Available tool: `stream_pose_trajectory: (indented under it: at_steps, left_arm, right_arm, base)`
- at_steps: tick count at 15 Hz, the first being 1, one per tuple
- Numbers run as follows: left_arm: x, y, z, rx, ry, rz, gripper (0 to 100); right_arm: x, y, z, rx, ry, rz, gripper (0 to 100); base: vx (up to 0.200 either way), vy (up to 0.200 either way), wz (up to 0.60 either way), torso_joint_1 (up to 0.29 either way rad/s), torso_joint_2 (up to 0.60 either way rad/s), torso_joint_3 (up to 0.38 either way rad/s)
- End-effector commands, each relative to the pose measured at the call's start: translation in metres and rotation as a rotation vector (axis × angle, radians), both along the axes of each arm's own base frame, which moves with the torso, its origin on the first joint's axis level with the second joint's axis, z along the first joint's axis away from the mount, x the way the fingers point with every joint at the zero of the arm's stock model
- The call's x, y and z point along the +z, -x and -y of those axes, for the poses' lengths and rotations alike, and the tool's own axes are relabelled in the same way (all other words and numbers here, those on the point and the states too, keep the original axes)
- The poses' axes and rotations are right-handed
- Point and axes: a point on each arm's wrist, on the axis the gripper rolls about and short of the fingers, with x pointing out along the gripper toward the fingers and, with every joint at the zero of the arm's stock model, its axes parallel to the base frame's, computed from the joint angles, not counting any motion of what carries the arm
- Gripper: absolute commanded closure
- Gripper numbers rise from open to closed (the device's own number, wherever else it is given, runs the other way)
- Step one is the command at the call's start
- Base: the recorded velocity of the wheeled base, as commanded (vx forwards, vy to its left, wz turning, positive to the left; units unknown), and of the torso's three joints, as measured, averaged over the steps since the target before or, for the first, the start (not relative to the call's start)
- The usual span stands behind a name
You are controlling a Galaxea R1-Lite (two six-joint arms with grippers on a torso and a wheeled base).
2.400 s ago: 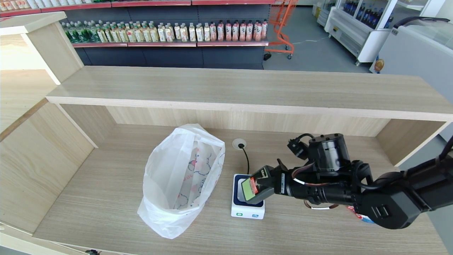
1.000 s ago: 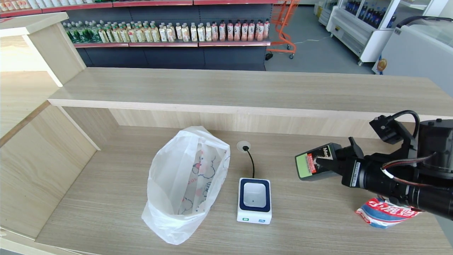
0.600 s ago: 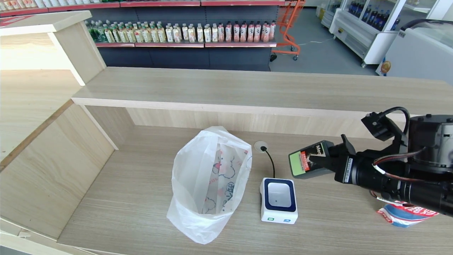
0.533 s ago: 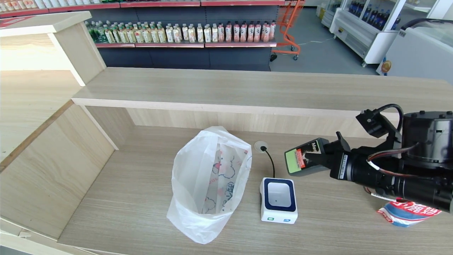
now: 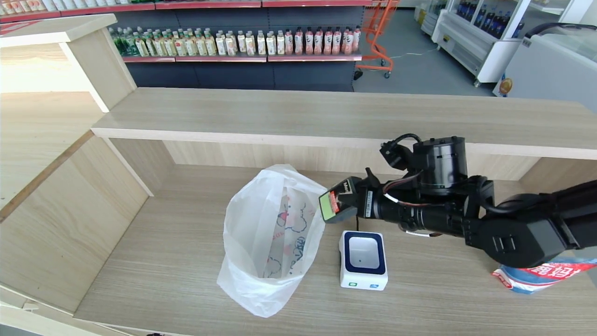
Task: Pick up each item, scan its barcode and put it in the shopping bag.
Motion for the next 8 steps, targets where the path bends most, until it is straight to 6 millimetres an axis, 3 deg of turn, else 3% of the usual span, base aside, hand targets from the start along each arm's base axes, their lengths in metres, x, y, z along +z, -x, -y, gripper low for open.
stream_pose_trajectory:
  at_steps: [1,4,8]
  left_arm:
    - [0.0,0.0,0.0,0.0,0.0,0.0,0]
    - [0.0,0.0,0.0,0.0,0.0,0.0,0]
    - [0.0,0.0,0.0,0.0,0.0,0.0,0]
  right_arm:
    - [-0.03,-0.005,-0.031,0.069,0.045,-0.053,100]
    - [-0.053,-0.013,-0.042,0.125,0.155,-0.032,100]
    - [-0.064,-0.021,-0.051,0.204,0.26,0.052,100]
  base:
    - [0.0,0.0,0.0,0.0,0.0,0.0]
    - [0.0,0.0,0.0,0.0,0.0,0.0]
    - [0.0,0.0,0.0,0.0,0.0,0.0]
